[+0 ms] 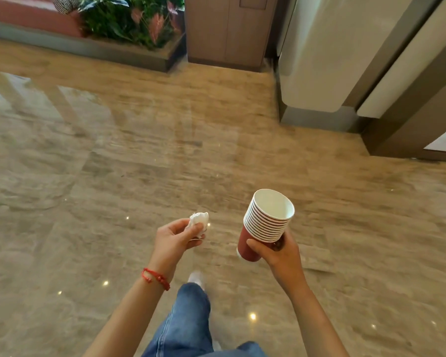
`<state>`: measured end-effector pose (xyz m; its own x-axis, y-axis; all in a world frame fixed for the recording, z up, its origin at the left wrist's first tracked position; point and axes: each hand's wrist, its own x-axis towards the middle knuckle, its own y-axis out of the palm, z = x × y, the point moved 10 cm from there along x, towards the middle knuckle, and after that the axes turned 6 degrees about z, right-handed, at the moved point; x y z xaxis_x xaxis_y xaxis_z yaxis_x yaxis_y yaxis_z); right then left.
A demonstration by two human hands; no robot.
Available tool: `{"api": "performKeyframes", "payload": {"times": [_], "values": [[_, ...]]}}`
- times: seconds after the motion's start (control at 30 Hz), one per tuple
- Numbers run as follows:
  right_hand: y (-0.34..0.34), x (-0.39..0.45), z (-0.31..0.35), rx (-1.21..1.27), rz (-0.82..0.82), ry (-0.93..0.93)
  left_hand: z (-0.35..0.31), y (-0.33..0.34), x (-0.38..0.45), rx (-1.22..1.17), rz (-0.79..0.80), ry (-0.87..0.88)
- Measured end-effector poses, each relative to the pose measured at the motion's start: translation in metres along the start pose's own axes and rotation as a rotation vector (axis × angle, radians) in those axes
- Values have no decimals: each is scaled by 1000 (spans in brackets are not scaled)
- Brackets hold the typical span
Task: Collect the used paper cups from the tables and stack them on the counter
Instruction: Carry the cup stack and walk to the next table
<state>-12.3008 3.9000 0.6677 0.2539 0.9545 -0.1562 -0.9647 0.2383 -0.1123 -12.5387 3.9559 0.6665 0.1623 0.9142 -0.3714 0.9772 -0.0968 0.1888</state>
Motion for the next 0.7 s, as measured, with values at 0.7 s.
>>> {"api": "performKeyframes", "payload": {"times": [0.7], "values": [[8, 455, 119, 63, -62, 14, -215, 60, 438, 1, 35, -40]]}}
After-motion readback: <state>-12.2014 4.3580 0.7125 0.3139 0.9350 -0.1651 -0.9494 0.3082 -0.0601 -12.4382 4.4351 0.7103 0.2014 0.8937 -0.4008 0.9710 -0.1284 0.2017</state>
